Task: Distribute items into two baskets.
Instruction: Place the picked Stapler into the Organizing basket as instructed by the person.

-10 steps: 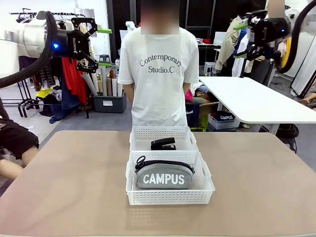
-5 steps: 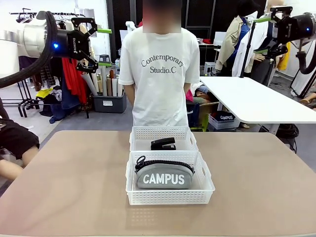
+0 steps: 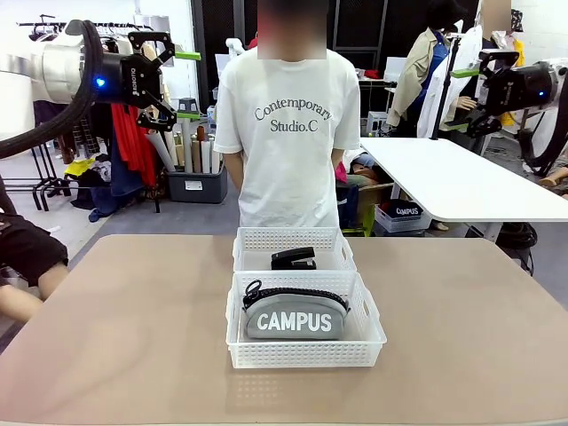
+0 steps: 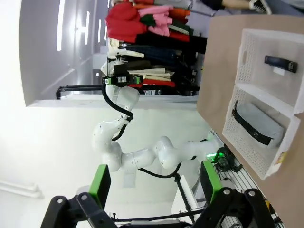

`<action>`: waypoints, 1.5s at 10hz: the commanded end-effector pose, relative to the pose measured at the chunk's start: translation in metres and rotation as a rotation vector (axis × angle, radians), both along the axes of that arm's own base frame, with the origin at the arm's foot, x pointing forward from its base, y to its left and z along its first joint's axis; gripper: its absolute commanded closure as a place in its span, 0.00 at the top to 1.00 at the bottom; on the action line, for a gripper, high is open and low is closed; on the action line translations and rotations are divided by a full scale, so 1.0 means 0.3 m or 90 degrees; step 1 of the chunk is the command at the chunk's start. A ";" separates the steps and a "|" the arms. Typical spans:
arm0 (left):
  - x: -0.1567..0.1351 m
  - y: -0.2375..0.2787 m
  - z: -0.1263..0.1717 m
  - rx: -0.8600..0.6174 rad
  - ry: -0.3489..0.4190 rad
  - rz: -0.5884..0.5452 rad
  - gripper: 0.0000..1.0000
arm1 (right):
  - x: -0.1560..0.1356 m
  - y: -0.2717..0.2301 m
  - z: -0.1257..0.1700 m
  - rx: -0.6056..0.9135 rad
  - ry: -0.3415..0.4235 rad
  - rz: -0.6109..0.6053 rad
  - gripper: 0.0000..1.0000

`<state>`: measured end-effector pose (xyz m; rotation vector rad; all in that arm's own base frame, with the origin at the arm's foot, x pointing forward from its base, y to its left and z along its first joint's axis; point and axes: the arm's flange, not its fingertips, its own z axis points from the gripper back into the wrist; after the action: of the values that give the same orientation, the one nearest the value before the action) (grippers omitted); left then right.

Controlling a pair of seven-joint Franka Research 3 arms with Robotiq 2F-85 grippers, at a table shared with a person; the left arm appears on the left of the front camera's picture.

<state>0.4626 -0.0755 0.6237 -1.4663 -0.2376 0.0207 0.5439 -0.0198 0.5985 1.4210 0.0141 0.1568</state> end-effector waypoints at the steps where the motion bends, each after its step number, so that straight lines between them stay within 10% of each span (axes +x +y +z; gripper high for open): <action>1: -0.003 0.000 0.005 -0.001 -0.001 -0.005 1.00 | -0.005 0.057 -0.006 0.042 -0.008 -0.002 1.00; 15: -0.003 0.000 0.005 -0.001 -0.001 -0.005 1.00 | 0.034 0.095 0.010 0.019 -0.015 -0.029 1.00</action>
<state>0.4626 -0.0755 0.6237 -1.4663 -0.2375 0.0207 0.5556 0.0092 0.5999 1.4468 -0.0425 0.1299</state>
